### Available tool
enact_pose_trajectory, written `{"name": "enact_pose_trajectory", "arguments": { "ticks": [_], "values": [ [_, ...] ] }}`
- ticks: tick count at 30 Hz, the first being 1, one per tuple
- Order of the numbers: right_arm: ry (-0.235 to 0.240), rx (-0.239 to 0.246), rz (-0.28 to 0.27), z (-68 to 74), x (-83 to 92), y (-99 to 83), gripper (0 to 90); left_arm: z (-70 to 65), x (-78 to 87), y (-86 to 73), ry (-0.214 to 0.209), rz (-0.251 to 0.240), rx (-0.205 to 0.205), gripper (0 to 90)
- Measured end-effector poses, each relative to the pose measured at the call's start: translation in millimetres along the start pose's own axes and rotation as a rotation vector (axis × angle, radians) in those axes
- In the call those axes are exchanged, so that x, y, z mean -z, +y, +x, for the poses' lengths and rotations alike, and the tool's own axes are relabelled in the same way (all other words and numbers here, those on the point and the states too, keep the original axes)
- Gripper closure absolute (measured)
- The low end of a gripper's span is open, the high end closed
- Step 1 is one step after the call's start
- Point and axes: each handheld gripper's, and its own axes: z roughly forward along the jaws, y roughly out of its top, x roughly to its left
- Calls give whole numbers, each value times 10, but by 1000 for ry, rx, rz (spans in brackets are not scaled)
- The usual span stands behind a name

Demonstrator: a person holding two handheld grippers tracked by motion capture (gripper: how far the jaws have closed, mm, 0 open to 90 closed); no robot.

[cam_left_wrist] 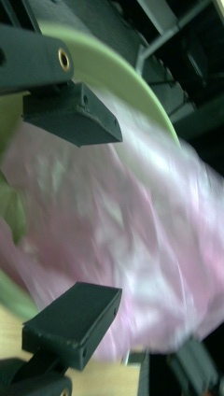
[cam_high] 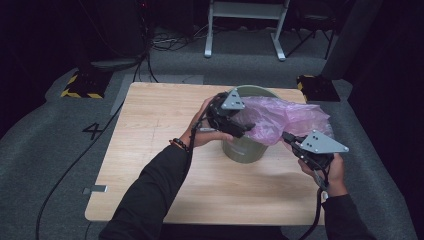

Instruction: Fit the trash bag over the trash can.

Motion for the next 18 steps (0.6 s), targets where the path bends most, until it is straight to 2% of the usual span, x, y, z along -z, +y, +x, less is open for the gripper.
{"name": "enact_pose_trajectory", "arguments": {
  "ticks": [3,6,9,11,13,14,17,18],
  "values": [
    [0,16,-5,22,-3,71,900,-147,-66,68,-26,8,-42,210],
    [5,25,-12,42,3,121,900,-222,-120,100,-24,29,-63,304],
    [16,19,-27,46,11,151,900,-259,-139,112,-24,46,-90,481],
    [20,18,-33,50,8,166,900,-272,-152,113,1,64,-111,618],
    [23,18,-31,56,5,175,900,-274,-171,95,-7,81,-125,716],
    [25,21,-34,58,3,182,900,-275,-174,84,5,84,-132,787],
    [27,20,-39,65,14,201,900,-251,-171,49,8,81,-133,894],
    [31,17,-43,66,16,205,900,-241,-169,36,11,82,-124,896]
  ]
}}
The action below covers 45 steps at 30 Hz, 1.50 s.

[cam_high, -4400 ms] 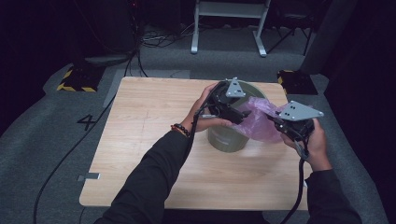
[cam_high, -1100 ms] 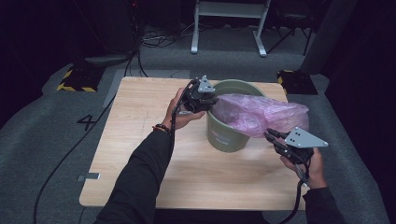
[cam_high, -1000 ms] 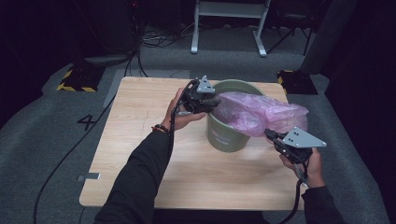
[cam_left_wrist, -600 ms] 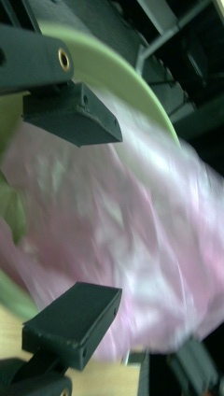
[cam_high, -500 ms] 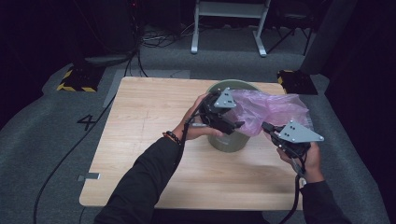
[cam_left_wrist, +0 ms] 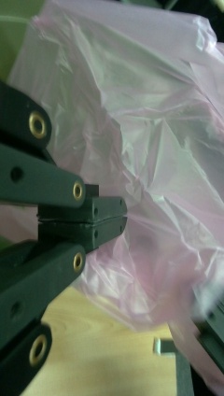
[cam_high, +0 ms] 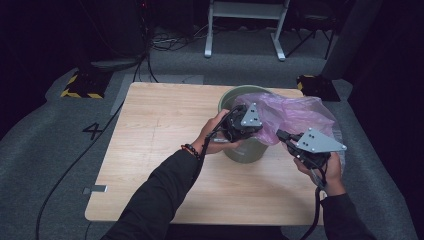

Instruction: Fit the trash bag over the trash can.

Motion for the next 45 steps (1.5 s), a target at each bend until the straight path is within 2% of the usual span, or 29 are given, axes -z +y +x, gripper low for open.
{"name": "enact_pose_trajectory", "arguments": {
  "ticks": [1,2,6,13,18,24,27,30,31,32,36,38,39,41,43,45],
  "values": [
    [2,1,-2,1,2,6,900,22,3,-16,-4,0,4,898],
    [4,3,-1,5,4,12,900,38,8,-28,8,4,-3,898],
    [7,-4,-5,5,19,18,832,138,30,-106,35,7,35,899],
    [-6,-29,-39,-2,128,35,554,323,69,-269,69,19,87,899],
    [-38,-43,-56,-23,281,31,376,427,121,-371,85,21,120,899],
    [-31,-99,-90,-60,474,-44,298,528,186,-465,119,29,148,899],
    [-49,-82,-82,-14,535,-68,260,568,201,-501,123,21,168,899],
    [-44,-78,-63,24,540,-93,244,584,202,-509,127,4,174,898],
    [-42,-84,-52,22,529,-103,247,583,201,-507,120,-6,176,898],
    [-36,-92,-43,17,513,-115,293,580,197,-506,119,-8,180,898],
    [10,-79,-14,9,442,-169,646,581,187,-513,118,-4,188,891],
    [25,-70,-9,24,404,-185,771,584,195,-514,113,-7,188,861],
    [36,-68,-8,29,384,-190,807,581,201,-511,111,-9,189,837],
    [39,-56,-5,47,344,-192,862,567,217,-494,107,-22,191,748],
    [51,-42,0,71,311,-180,873,543,236,-470,96,-37,191,615],
    [52,-30,3,95,287,-154,879,501,259,-429,64,-57,187,441]
  ]
}}
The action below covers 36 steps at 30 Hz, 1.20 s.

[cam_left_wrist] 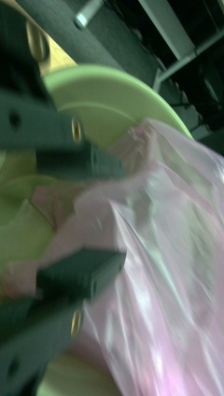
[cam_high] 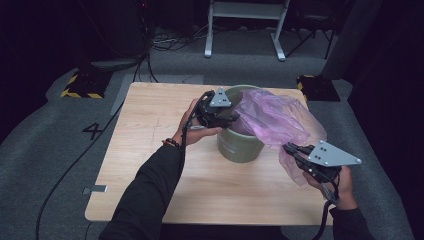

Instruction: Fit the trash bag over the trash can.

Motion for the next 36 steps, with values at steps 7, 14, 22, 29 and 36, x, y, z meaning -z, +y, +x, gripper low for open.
{"name": "enact_pose_trajectory", "arguments": {
  "ticks": [7,14,22,29,36],
  "values": [
    [0,29,-11,65,-66,134,871,-323,79,145,-81,-66,-76,179],
    [15,53,-10,135,-148,242,860,-579,2,212,-94,-26,-176,330],
    [43,54,-30,177,-181,279,796,-534,34,175,-76,-16,-203,852],
    [60,54,-35,191,-168,275,793,-487,103,144,-74,-32,-200,898],
    [62,48,-47,185,-148,264,878,-559,91,160,-92,-66,-184,425]
  ]
}}
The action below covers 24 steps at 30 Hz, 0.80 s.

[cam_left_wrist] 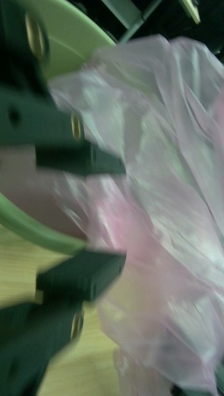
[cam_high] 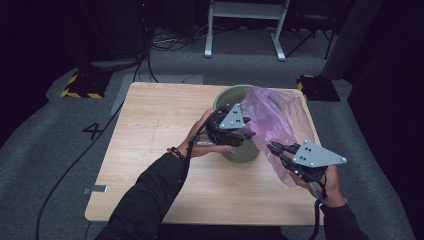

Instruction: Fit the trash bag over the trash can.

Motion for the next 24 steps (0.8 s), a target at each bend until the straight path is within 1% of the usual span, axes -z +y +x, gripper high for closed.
{"name": "enact_pose_trajectory", "arguments": {
  "ticks": [1,2,4,7,8,9,12,14,15,16,17,18,20,21,22,23,24],
  "values": [
    [-2,-2,-5,-3,1,0,883,-39,-25,23,-14,-8,1,312],
    [-2,-5,-8,-6,3,1,886,-96,-62,57,-29,-15,-10,257],
    [-4,-9,-9,-7,3,6,888,-166,-106,94,-35,-9,-34,223],
    [-2,-8,-12,-7,6,15,888,-199,-149,121,-41,4,-45,229],
    [-1,-8,-13,-6,6,18,888,-208,-157,132,-30,14,-51,281],
    [-3,-7,-13,1,7,25,887,-209,-156,138,-29,16,-64,408],
    [3,-3,-16,17,18,44,859,-194,-135,136,-13,20,-71,696],
    [9,-1,-21,28,26,51,810,-170,-114,119,-4,22,-75,806],
    [15,-2,-26,32,33,53,772,-157,-99,109,6,23,-75,846],
    [16,-5,-29,39,42,55,724,-138,-80,99,9,20,-74,877],
    [17,-5,-31,44,51,57,700,-117,-58,87,6,16,-70,891],
    [23,-5,-33,50,66,58,657,-97,-39,76,8,19,-67,894],
    [12,-4,-44,56,106,65,585,-64,5,43,23,21,-65,895],
    [14,-8,-53,58,139,72,534,-46,24,26,24,21,-62,896],
    [19,-10,-64,58,170,79,505,-46,24,26,24,21,-62,896],
    [19,-12,-72,60,192,85,476,-20,61,-9,32,20,-58,895],
    [11,-11,-76,64,223,95,456,-4,81,-33,29,16,-52,896]
  ]
}}
